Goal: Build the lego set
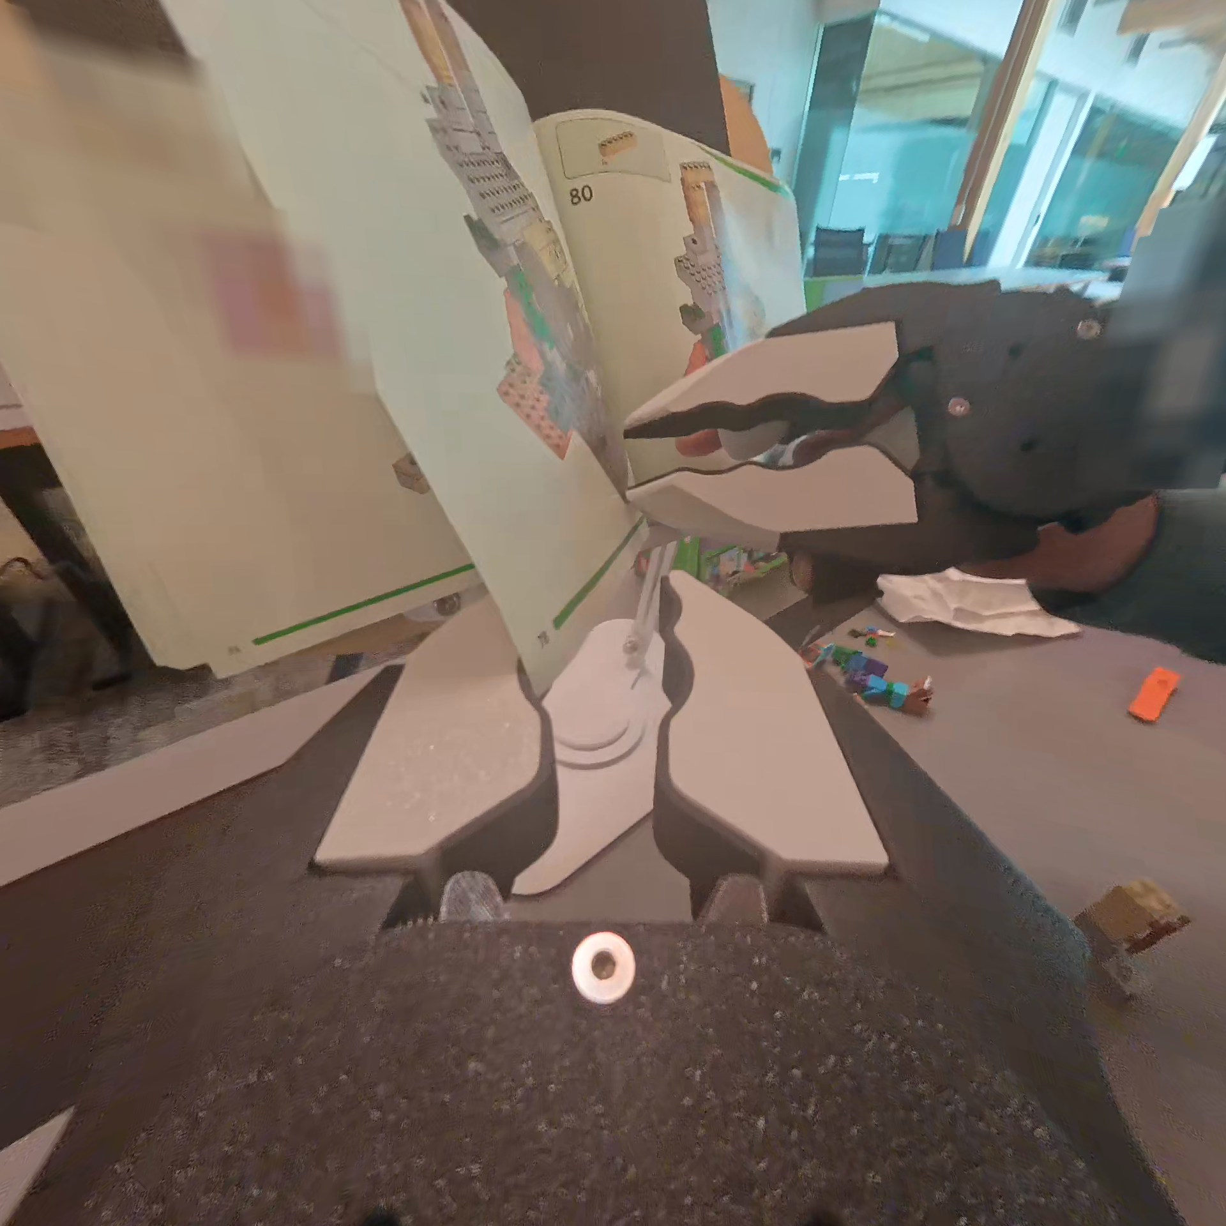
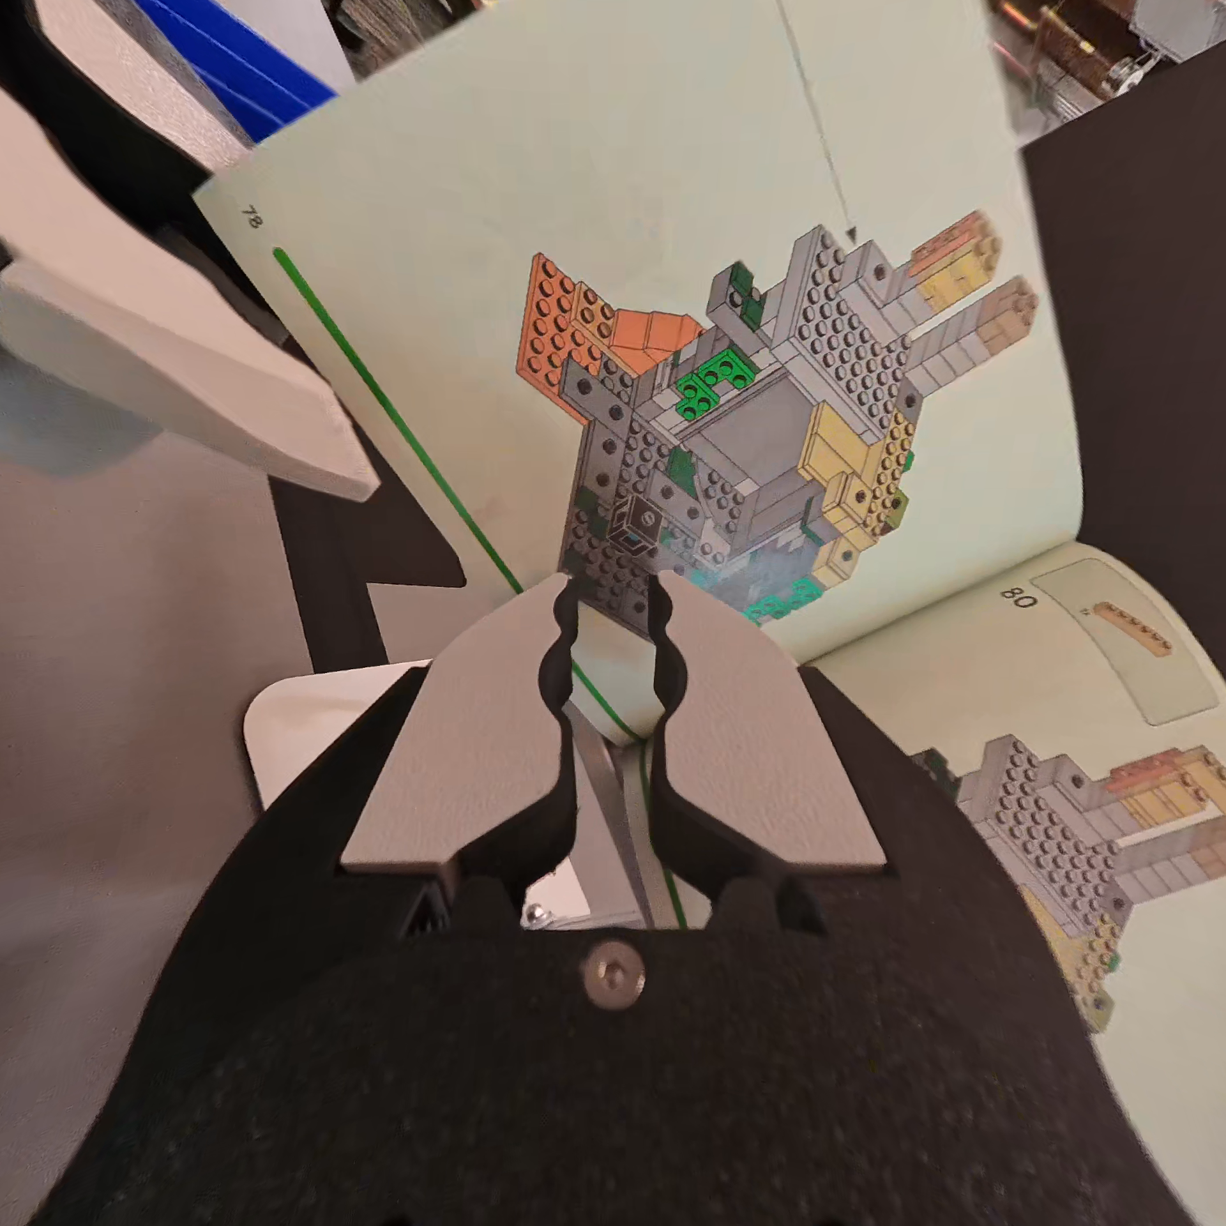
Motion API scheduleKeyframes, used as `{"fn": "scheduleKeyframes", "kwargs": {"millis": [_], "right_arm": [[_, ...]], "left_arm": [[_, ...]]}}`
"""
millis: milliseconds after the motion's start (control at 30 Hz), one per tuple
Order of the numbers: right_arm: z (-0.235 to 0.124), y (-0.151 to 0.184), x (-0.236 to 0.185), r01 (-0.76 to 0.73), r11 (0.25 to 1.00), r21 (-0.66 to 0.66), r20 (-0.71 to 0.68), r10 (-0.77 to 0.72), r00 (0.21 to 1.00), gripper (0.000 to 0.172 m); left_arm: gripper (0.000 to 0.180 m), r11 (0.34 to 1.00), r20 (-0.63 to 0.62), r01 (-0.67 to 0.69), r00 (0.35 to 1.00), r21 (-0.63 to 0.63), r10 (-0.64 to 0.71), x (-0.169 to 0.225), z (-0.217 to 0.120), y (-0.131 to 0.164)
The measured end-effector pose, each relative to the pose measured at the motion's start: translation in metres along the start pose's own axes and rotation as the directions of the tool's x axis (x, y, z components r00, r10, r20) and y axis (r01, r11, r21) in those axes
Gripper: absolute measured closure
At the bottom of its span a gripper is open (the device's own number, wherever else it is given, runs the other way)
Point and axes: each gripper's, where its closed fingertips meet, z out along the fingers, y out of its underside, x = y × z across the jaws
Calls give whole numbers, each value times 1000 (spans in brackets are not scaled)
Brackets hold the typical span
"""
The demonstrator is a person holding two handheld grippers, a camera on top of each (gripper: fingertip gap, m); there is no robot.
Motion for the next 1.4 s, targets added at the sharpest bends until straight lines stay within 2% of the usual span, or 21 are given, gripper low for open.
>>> {"fn": "scheduleKeyframes", "kwargs": {"millis": [167, 267, 300, 433, 700, 767, 833, 900, 933, 967, 1000, 1100, 1167, 1267, 1333, 1400], "right_arm": [[-2, 4, -9, 8, 1000, 0, 16, -8, 1000, 152], [-4, 6, -11, 5, 1000, 0, 19, -5, 1000, 153], [-5, 6, -10, 3, 1000, -1, 15, -3, 1000, 153], [-11, 13, -4, 4, 1000, -22, -1, -4, 1000, 153], [-10, 45, 25, 52, 977, -208, -80, -70, 994, 158], [-7, 55, 32, 48, 964, -263, -87, -73, 993, 158], [-8, 62, 38, 38, 955, -295, -103, -72, 992, 159], [-10, 67, 41, 33, 951, -308, -107, -69, 992, 159], [-11, 68, 43, 28, 951, -307, -113, -66, 991, 160], [-11, 68, 45, 21, 952, -306, -119, -60, 991, 161], [-11, 67, 46, 8, 954, -300, -122, -47, 991, 161], [-10, 56, 57, -54, 965, -255, -168, 10, 986, 162], [-8, 43, 68, -130, 971, -201, -206, 87, 975, 161], [-2, 27, 86, -249, 959, -132, -244, 212, 946, 163], [3, 21, 98, -303, 947, -107, -260, 268, 928, 168], [9, 19, 108, -323, 940, -111, -275, 284, 919, 172]], "left_arm": [[158, 993, -2, 96, 995, 72, -96, -8, 4, -2], [178, 981, 5, 162, 987, 105, -164, -21, 5, -4], [180, 976, 9, 191, 981, 108, -193, -27, 5, -4], [180, 959, 26, 265, 963, 99, -269, -53, 8, 3], [175, 972, 87, 233, 968, 36, -236, -86, 23, 18], [169, 975, 152, 222, 963, 15, -221, -100, 17, 21], [165, 978, 270, 209, 940, 26, -208, -122, -1, 20], [167, 988, 370, 131, 916, 84, -153, -137, -25, 2], [172, 993, 389, 66, 916, 94, -98, -135, -32, -10], [180, 996, 370, -2, 929, 89, -31, -124, -33, -23], [180, 995, 331, -69, 943, 78, 39, -108, -29, -35], [180, 960, 194, -281, 941, -2, 276, -52, 1, -54], [180, 927, 119, -374, 920, -25, 375, -21, 27, -59], [180, 895, 21, -439, 897, -76, 441, 9, 71, -55], [180, 899, -30, -427, 904, -97, 426, 22, 96, -55], [180, 898, -24, -418, 908, -135, 419, 21, 117, -55]]}}
